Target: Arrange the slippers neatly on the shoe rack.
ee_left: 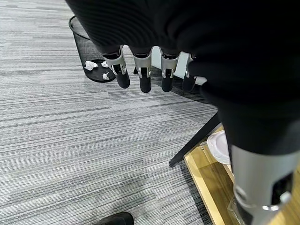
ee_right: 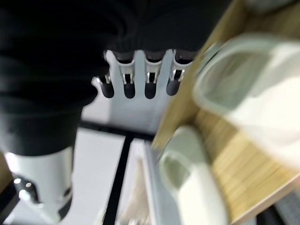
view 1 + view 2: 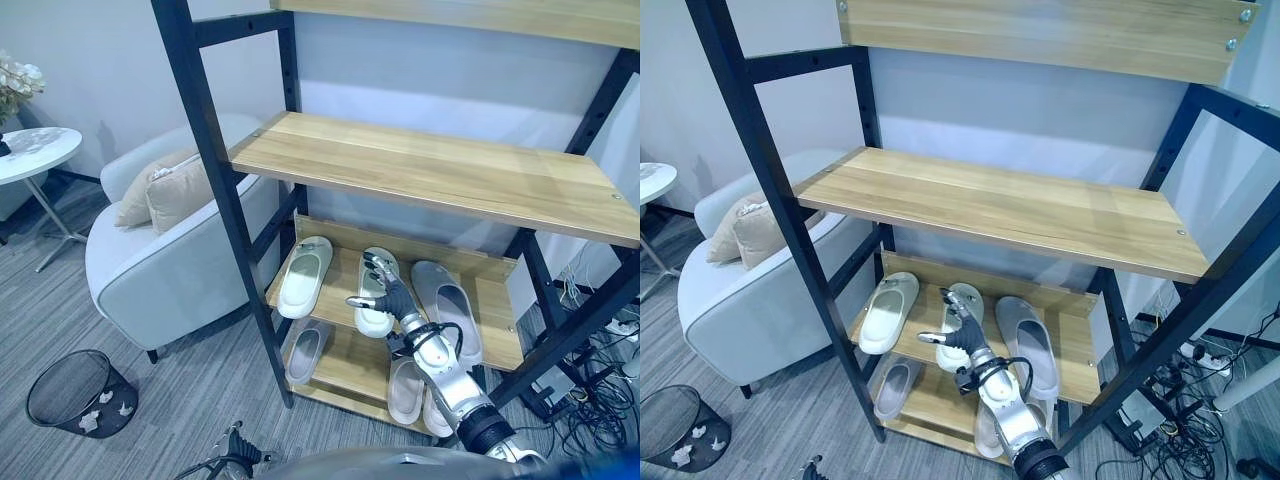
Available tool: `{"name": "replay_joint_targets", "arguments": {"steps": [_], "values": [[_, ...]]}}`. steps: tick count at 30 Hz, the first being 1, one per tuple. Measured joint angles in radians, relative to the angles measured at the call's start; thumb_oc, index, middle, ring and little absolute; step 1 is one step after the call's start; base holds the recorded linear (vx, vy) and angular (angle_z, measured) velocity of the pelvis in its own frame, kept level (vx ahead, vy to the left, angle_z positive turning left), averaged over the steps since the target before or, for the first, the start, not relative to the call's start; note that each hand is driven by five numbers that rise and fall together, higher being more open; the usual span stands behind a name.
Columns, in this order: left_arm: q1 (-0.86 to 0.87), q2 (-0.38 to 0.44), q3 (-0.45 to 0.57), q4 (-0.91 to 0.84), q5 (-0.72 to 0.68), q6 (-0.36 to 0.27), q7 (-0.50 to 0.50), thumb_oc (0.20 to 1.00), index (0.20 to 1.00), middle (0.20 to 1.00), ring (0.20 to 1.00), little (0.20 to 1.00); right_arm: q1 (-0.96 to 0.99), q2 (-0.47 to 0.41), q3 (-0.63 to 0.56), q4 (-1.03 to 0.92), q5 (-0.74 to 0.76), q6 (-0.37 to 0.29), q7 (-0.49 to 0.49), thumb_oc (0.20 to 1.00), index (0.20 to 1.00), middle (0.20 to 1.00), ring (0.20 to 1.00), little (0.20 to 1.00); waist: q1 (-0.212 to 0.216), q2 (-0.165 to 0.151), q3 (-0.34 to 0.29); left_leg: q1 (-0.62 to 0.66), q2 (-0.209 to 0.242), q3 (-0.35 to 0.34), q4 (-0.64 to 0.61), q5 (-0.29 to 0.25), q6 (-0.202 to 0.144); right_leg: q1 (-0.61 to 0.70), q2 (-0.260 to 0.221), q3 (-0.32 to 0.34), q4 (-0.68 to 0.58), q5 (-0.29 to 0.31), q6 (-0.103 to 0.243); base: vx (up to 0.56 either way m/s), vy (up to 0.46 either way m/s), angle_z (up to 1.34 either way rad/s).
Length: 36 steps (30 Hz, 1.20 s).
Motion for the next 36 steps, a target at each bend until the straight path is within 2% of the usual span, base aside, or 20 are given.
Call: {"name": "replay_joint_targets", "arguments": {"steps": [5, 7, 10, 14, 16, 24, 32, 34, 36], "values": [[0.024, 0.0, 0.003, 0.0, -0.001, -0.018, 0.001, 1.0, 1.0, 1.0, 1.0, 1.0, 0.062, 0.038, -0.158, 0.099, 0.059, -0.037, -0.095, 1.0, 1.0, 1.0, 1.0, 1.0, -0.014, 0.009, -0.025, -0.013, 0.0, 0.007, 0.0, -0.002, 0.002, -0.017, -0.001, 0.005, 0.0, 0.001, 0.002, 0.01, 0.008, -0.02], [0.032, -0.003, 0.002, -0.001, -0.001, -0.02, 0.008, 1.0, 1.0, 1.0, 1.0, 1.0, 0.074, 0.04, -0.228, 0.144, 0.097, -0.065, -0.102, 1.0, 1.0, 1.0, 1.0, 1.0, -0.023, 0.026, -0.024, -0.014, -0.001, 0.008, -0.001, -0.003, 0.003, -0.024, -0.002, 0.006, 0.0, 0.001, 0.002, 0.04, 0.034, -0.02], [0.035, -0.009, -0.018, -0.034, 0.001, -0.001, 0.022, 1.0, 1.0, 1.0, 1.0, 1.0, 0.017, 0.033, -0.253, 0.284, 0.107, -0.085, -0.124, 1.0, 1.0, 1.0, 1.0, 1.0, -0.017, 0.044, -0.017, -0.022, -0.004, 0.007, 0.0, -0.004, 0.004, -0.03, -0.005, 0.006, 0.0, 0.001, 0.003, -0.01, 0.05, 0.01], [0.048, -0.014, -0.039, -0.12, 0.002, 0.029, 0.021, 1.0, 1.0, 1.0, 1.0, 1.0, -0.1, -0.001, -0.252, 0.287, 0.116, -0.084, -0.11, 1.0, 1.0, 1.0, 1.0, 1.0, 0.004, 0.076, 0.017, -0.063, -0.013, 0.003, 0.001, 0.011, 0.007, -0.064, -0.013, 0.003, 0.0, 0.016, 0.011, -0.02, 0.05, 0.04], [0.047, -0.02, -0.038, -0.119, 0.002, 0.042, 0.021, 1.0, 1.0, 1.0, 1.0, 1.0, -0.11, -0.006, -0.247, 0.273, 0.116, -0.082, -0.096, 1.0, 1.0, 1.0, 1.0, 1.0, 0.013, 0.082, 0.025, -0.068, -0.013, -0.004, 0.001, 0.011, 0.007, -0.065, -0.013, -0.003, 0.0, 0.014, 0.01, 0.01, 0.027, 0.08], [0.05, -0.01, -0.037, -0.119, 0.01, 0.074, 0.02, 1.0, 1.0, 1.0, 1.0, 1.0, -0.128, -0.014, -0.255, 0.262, 0.115, -0.046, -0.081, 1.0, 1.0, 1.0, 1.0, 1.0, 0.012, 0.068, 0.06, -0.066, -0.014, -0.006, 0.001, 0.011, 0.007, -0.062, -0.013, -0.004, 0.0, 0.012, 0.012, 0.01, 0.02, 0.0], [0.088, 0.012, -0.027, -0.247, 0.024, 0.159, -0.009, 1.0, 1.0, 1.0, 1.0, 1.0, -0.124, 0.0, -0.261, 0.247, 0.135, -0.004, -0.067, 1.0, 1.0, 1.0, 1.0, 1.0, 0.009, 0.055, 0.09, -0.067, -0.019, -0.015, 0.001, 0.011, 0.008, -0.063, -0.018, -0.007, 0.0, 0.011, 0.013, 0.01, 0.026, 0.01], [0.09, 0.011, -0.015, -0.25, 0.029, 0.161, -0.015, 1.0, 1.0, 1.0, 1.0, 1.0, -0.123, 0.002, -0.261, 0.247, 0.135, 0.004, -0.057, 1.0, 1.0, 1.0, 1.0, 1.0, 0.009, 0.055, 0.094, -0.067, -0.019, -0.017, 0.001, 0.011, 0.008, -0.062, -0.018, -0.008, 0.0, 0.011, 0.013, 0.02, 0.014, 0.01], [0.116, 0.016, 0.005, -0.322, 0.054, 0.2, -0.037, 1.0, 1.0, 1.0, 1.0, 1.0, -0.118, 0.009, -0.261, 0.248, 0.137, 0.023, -0.033, 1.0, 1.0, 1.0, 1.0, 1.0, 0.009, 0.052, 0.098, -0.067, -0.019, -0.018, 0.001, 0.012, 0.008, -0.062, -0.018, -0.009, 0.0, 0.011, 0.013, 0.0, 0.0, 0.0]]}}
